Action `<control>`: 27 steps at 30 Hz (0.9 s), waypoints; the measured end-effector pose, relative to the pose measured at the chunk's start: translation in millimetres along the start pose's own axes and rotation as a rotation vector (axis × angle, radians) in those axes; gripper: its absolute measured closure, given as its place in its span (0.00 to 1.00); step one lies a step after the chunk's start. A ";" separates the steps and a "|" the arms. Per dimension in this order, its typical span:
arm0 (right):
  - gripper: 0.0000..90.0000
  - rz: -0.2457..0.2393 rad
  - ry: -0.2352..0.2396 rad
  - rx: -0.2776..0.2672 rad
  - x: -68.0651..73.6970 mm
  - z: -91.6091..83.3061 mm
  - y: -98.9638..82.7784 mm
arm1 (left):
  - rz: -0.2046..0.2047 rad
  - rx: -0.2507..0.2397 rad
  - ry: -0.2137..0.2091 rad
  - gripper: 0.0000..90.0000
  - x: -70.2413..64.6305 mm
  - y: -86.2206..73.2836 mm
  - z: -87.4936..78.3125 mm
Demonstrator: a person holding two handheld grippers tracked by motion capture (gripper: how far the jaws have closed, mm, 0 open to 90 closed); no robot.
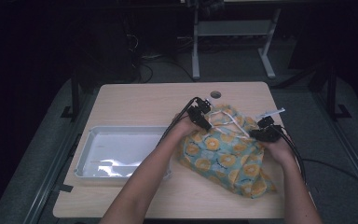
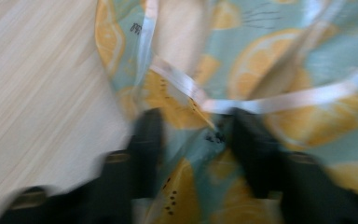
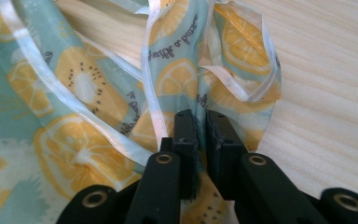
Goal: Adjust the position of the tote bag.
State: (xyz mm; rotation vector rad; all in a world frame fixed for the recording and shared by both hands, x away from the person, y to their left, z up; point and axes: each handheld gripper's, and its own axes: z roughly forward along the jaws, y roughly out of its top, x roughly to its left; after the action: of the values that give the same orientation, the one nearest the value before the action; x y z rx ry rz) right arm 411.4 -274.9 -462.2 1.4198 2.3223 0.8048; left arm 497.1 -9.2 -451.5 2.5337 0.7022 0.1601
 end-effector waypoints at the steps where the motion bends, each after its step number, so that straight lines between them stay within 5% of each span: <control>1: 0.94 0.000 -0.001 0.002 0.4 0.0 0.1 | 0.005 -0.001 -0.013 0.81 -1.3 0.5 -0.1; 5: 0.99 -0.010 0.000 -0.002 0.3 0.8 0.8 | -0.037 -0.005 -0.058 0.99 1.7 -0.8 -0.3; 13: 1.00 0.042 0.020 -0.017 -12.7 -0.3 10.1 | -0.081 -0.050 -0.071 1.00 11.1 -2.9 -7.6; 16: 1.00 0.064 0.021 -0.055 -20.4 -6.3 20.0 | -0.136 -0.167 -0.062 1.00 18.8 0.1 -23.6; 20: 1.00 0.059 -0.004 -0.060 -25.8 -11.9 31.2 | -0.150 -0.220 -0.038 1.00 23.8 3.3 -35.2; 27: 1.00 0.055 -0.024 -0.170 -29.6 -39.1 62.0 | -0.181 -0.365 -0.021 1.00 35.7 7.8 -69.4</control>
State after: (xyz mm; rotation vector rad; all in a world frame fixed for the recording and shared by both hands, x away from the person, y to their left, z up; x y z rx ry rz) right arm 449.1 -291.1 -394.6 1.4167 2.1485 0.9702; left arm 514.7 33.6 -388.1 2.1126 0.8090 0.1811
